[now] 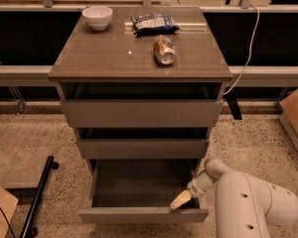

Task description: Open bottom drawer

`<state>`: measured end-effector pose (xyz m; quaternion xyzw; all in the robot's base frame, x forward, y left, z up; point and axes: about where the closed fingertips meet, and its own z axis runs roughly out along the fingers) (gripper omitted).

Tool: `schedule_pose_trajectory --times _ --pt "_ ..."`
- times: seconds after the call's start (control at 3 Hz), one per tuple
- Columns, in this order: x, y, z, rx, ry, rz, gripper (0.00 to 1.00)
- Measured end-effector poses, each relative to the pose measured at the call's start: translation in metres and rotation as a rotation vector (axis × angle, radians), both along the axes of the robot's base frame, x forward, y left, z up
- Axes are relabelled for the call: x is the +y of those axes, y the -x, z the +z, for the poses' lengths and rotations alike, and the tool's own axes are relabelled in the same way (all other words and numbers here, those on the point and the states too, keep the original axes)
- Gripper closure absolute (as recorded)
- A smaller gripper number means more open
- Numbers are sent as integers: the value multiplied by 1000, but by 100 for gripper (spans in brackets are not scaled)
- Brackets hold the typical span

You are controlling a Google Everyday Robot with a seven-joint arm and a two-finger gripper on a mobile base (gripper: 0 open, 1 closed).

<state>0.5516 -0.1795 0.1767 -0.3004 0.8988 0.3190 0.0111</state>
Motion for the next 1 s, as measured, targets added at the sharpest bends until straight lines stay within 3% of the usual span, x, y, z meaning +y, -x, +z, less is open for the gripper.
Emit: schedule_pose_trajectory --times 0.33,1.0 --pt "1 0 0 0 0 0 0" --pt "1 0 0 0 0 0 41"
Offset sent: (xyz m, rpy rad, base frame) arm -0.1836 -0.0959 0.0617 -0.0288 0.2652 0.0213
